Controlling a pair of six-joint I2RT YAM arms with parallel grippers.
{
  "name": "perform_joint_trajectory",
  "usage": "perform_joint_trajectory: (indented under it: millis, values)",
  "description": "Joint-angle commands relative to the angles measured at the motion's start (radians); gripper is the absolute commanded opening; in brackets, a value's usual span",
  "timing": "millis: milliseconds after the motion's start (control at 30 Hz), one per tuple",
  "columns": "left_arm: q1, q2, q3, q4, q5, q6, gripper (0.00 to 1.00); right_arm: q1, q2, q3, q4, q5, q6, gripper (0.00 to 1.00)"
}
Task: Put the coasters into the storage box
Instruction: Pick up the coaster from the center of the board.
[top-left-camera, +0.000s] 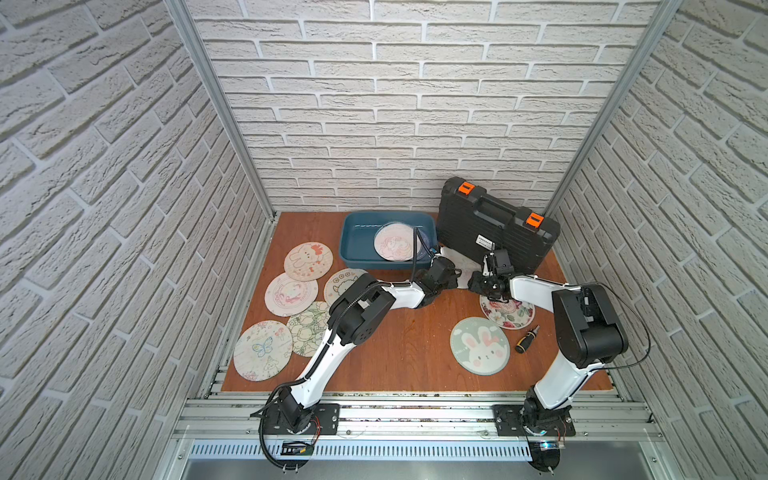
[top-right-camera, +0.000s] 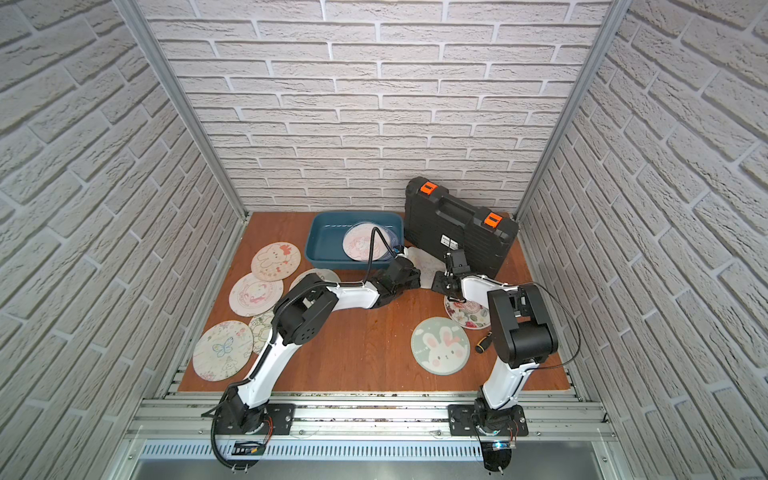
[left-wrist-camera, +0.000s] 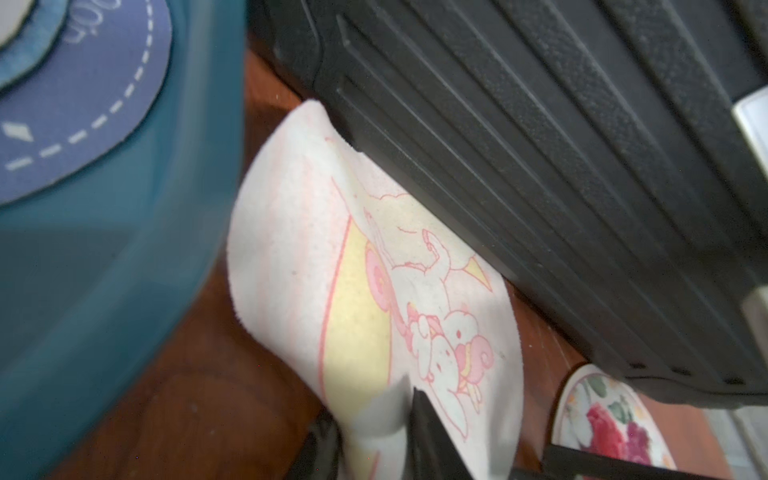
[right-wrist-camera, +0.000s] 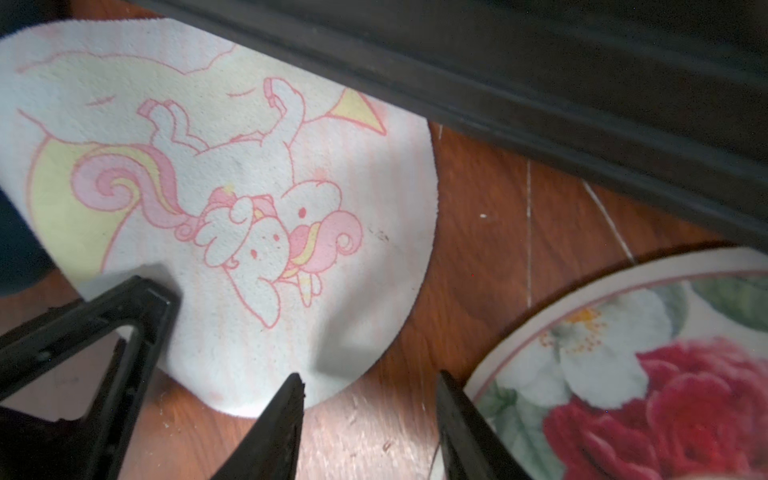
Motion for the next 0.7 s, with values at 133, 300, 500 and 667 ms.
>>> perform_joint_trajectory:
  millis: [133,300,500,667]
  values:
    - [0.002,0.021,0.054,0.003,-0.016,0.056,0.02,-0.003,-0.059,-0.009,-0.041,0.027,-0.017,0.52]
    - [-0.004,-0.001,0.049,-0.006,-0.009,0.089,0.0,-0.003,-0.074,-0.012,-0.051,0.032,-0.02,0.52]
    - [-0.026,-0.057,0.001,0.009,-0.011,0.18,0.0,-0.003,-0.099,-0.02,-0.061,0.044,-0.025,0.52]
    - [-0.056,-0.121,-0.055,0.031,-0.032,0.25,0.0,-0.003,-0.136,-0.025,-0.084,0.057,-0.035,0.52]
